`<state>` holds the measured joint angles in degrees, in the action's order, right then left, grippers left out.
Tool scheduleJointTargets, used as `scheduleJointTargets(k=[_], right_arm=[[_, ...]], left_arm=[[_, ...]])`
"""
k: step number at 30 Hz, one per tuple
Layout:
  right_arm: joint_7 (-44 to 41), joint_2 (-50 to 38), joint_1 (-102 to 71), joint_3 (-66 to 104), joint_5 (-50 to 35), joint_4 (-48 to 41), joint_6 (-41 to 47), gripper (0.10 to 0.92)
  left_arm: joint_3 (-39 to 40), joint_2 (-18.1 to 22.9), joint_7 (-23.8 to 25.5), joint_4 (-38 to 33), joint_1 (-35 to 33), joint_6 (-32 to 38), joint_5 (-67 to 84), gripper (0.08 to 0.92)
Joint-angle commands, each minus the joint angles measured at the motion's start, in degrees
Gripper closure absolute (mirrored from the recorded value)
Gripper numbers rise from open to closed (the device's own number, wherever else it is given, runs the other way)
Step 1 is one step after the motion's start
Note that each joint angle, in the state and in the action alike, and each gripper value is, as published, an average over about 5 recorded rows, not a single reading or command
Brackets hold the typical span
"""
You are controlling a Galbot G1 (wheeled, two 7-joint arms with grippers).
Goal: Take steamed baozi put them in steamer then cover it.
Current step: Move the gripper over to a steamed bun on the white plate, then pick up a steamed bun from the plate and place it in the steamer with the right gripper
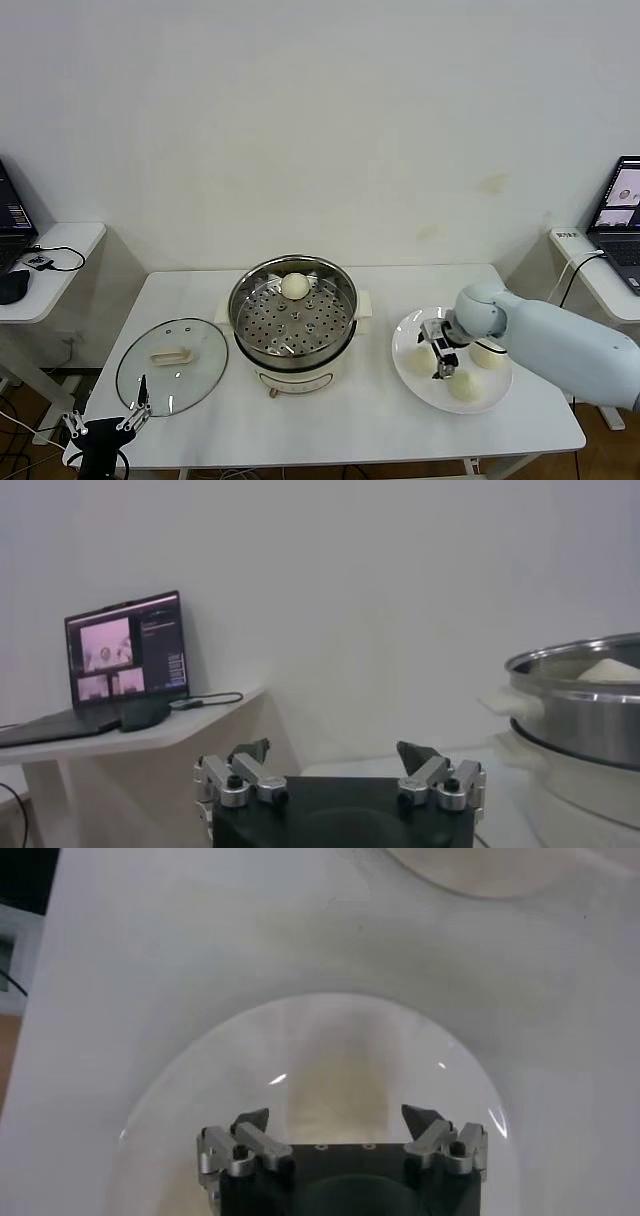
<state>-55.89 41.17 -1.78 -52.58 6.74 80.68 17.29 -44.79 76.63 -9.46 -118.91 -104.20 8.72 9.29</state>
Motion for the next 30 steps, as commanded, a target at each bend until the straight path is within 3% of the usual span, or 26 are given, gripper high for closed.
scheduleJointTargets(k=[1, 14, 30], right_arm=[[0.3, 2.5, -2.3, 1.7, 1.2, -3.1, 0.3, 0.225], [-1.0, 0.8, 1.4, 1.6, -0.7, -0.9, 0.8, 0.352], [-2.3, -2.4, 26.0, -7.4, -13.3, 6.6, 2.9, 0.375]], left_arm=[[0.1, 0.2, 0.0, 0.1, 0.1, -0.1, 0.0, 0.177], [0.0, 0.3, -0.1, -0.2, -0.3, 0.0, 0.0, 0.177], [0.1, -0.1, -0.2, -1.1, -0.2, 0.1, 0.5, 0.177]])
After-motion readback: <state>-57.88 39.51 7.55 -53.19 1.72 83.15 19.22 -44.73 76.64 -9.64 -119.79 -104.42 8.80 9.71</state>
